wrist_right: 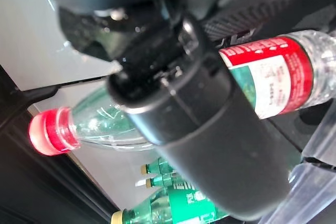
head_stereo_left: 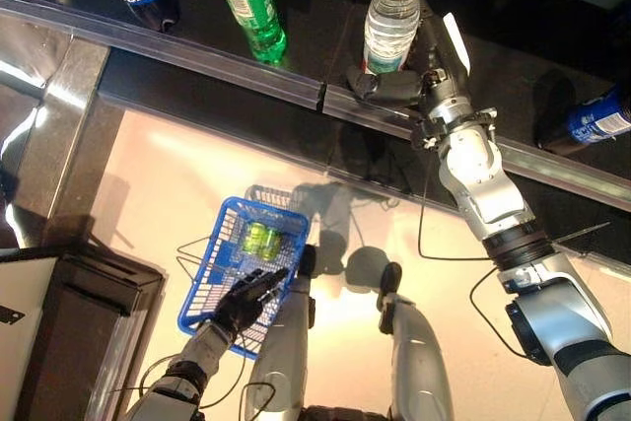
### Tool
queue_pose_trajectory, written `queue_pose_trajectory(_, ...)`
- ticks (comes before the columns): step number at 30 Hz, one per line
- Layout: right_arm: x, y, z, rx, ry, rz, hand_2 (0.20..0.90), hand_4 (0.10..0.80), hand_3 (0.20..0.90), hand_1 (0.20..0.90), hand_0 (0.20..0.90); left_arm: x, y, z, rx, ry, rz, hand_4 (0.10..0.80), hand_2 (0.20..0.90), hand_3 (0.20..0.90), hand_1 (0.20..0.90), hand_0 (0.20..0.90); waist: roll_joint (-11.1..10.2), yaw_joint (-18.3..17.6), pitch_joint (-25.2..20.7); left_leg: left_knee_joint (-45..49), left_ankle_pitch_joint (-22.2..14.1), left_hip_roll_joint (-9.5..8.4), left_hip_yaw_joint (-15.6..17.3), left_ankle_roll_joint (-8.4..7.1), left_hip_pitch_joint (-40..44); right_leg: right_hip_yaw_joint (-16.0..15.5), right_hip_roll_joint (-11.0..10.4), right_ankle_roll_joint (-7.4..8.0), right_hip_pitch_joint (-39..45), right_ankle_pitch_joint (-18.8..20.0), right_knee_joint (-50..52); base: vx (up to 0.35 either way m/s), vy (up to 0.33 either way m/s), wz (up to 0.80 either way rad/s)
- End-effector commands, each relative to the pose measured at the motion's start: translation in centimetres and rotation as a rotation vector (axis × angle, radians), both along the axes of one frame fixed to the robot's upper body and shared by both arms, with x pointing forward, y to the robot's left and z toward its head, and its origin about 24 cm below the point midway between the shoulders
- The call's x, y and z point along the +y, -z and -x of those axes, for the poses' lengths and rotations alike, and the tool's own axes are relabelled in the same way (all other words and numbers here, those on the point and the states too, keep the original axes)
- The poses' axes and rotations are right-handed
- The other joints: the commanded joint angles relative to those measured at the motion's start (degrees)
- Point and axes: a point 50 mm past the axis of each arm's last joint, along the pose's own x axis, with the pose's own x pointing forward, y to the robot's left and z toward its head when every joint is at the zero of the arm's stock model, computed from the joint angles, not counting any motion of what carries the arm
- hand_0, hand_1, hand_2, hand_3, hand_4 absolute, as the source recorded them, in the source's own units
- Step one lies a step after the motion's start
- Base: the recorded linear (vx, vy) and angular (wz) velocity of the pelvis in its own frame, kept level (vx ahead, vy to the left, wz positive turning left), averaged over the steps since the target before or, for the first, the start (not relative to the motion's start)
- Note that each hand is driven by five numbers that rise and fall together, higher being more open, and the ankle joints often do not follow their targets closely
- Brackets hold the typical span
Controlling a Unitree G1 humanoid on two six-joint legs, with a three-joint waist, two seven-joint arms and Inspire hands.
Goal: Pick up the drink and place into the basket.
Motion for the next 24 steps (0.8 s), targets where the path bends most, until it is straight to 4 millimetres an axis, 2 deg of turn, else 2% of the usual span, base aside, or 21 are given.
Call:
queue_pose_trajectory(1,2.4,-8.4,2.3,-0.313,-0.127,-0.020,0.900,0.800,0.900,0.900,0.900,-4.0,0.5,1.7,-0.083,0.144,0.240,0.100,0.300,0.200,0.300,0.300,1.0,-0.1,-1.1,2.2,-1.7,-1.84,-0.5,2.76,0.8,-1.0,0.6,-2.25,2.8,2.5,-3.7,0.006,-0.004,0.03)
queue_pose_trajectory(9,2.5,-8.4,2.3,-0.315,-0.125,-0.025,0.900,0.800,0.900,0.900,0.900,-5.1,-0.3,1.4,-0.154,0.149,0.407,0.100,0.300,0.200,0.300,0.300,1.0,0.0,-1.1,2.0,-1.8,-1.98,-0.5,2.95,0.6,-0.9,0.7,-2.13,2.7,2.8,-4.0,0.000,0.000,0.00)
queue_pose_trajectory(12,2.4,-8.2,2.2,-0.315,-0.123,-0.026,0.900,0.800,0.900,0.900,0.900,-5.4,-1.0,1.1,-0.231,0.139,0.498,0.100,0.300,0.200,0.300,0.300,0.8,0.1,-1.1,1.9,-2.0,-2.01,-0.6,3.01,0.6,-0.9,0.7,-2.09,2.6,2.7,-4.1,0.000,0.000,0.00)
queue_pose_trajectory(24,2.6,-8.1,2.3,-0.320,-0.128,-0.034,0.900,0.800,0.900,0.900,0.900,-6.7,-2.2,0.3,-0.326,0.211,0.572,0.100,0.300,0.200,0.300,0.300,0.3,0.1,-1.1,1.9,-2.4,-2.08,-0.7,3.12,0.8,-0.9,0.8,-2.05,2.8,2.8,-4.3,0.000,0.000,0.00)
